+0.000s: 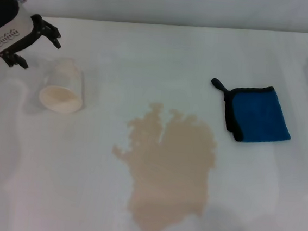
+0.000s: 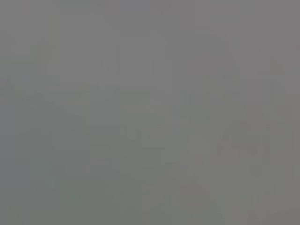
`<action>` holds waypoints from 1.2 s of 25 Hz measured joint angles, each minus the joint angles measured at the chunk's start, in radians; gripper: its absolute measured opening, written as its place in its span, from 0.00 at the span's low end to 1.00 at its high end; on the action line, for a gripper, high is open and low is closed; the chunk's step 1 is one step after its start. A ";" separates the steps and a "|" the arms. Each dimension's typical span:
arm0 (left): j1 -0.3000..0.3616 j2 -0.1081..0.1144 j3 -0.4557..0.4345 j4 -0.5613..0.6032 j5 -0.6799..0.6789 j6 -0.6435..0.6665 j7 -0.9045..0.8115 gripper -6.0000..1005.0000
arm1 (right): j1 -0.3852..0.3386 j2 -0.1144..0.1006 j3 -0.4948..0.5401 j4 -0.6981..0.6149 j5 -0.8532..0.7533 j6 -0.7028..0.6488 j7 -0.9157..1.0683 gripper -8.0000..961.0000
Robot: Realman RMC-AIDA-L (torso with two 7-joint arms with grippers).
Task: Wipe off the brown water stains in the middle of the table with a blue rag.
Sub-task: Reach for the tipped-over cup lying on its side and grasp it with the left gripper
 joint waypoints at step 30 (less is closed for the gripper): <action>-0.025 -0.045 0.022 -0.094 -0.027 0.055 0.003 0.87 | -0.012 0.000 -0.005 0.016 0.001 -0.007 0.000 0.77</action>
